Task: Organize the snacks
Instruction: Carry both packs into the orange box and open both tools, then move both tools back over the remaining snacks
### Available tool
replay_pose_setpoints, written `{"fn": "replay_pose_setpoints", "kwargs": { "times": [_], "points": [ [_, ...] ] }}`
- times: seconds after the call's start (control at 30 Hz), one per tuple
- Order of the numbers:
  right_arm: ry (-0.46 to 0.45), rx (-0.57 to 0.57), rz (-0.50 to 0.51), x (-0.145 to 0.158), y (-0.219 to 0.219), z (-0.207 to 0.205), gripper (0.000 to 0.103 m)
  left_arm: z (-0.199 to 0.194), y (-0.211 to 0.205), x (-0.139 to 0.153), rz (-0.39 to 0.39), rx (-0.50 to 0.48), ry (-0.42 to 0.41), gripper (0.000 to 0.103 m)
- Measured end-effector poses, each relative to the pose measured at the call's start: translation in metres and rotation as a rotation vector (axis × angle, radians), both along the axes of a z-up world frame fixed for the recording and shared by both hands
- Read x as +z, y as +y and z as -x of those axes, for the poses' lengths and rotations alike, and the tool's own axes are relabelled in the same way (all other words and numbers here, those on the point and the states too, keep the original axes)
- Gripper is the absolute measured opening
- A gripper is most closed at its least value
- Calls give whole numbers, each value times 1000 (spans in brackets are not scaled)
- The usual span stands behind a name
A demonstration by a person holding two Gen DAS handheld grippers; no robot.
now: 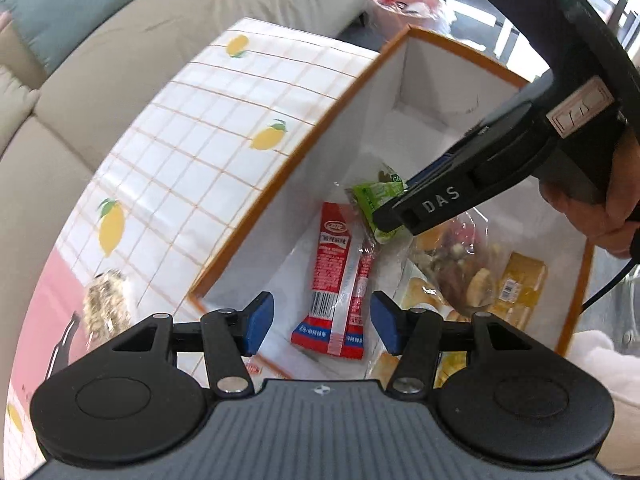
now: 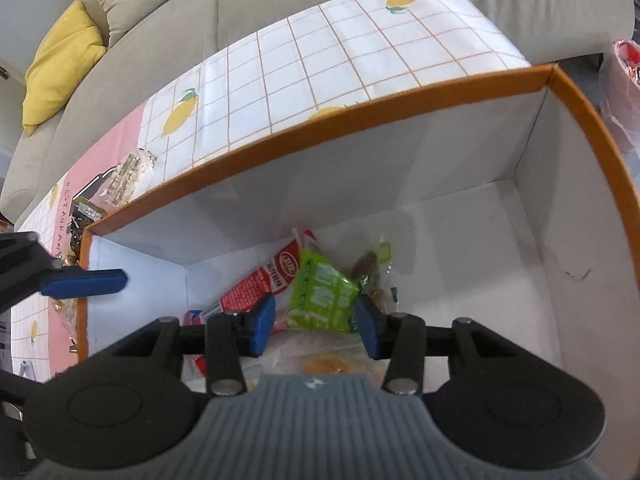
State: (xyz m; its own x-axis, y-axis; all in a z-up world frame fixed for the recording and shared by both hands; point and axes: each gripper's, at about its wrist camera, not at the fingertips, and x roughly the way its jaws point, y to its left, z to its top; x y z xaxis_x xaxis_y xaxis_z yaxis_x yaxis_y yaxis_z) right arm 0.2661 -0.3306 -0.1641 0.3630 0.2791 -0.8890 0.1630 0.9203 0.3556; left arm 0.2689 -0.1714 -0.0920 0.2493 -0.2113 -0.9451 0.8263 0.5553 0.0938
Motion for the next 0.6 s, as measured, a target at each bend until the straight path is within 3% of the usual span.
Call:
{"fn": "replay_pose_setpoints", "kwargs": {
  "times": [0.17,0.23,0.37,0.6],
  "points": [
    [-23,-4,17,22,7,9,44,11,16,26,28,41,-27,65],
    [-41,-5,28,34,11,14,50,17,21,37,42,59,-41,65],
    [-89,5,60,57,19,30,51,34,41,62,77,156,-66,65],
    [-198,23,102,100,48,66,57,71,85,100,209,324,-134,65]
  ]
}}
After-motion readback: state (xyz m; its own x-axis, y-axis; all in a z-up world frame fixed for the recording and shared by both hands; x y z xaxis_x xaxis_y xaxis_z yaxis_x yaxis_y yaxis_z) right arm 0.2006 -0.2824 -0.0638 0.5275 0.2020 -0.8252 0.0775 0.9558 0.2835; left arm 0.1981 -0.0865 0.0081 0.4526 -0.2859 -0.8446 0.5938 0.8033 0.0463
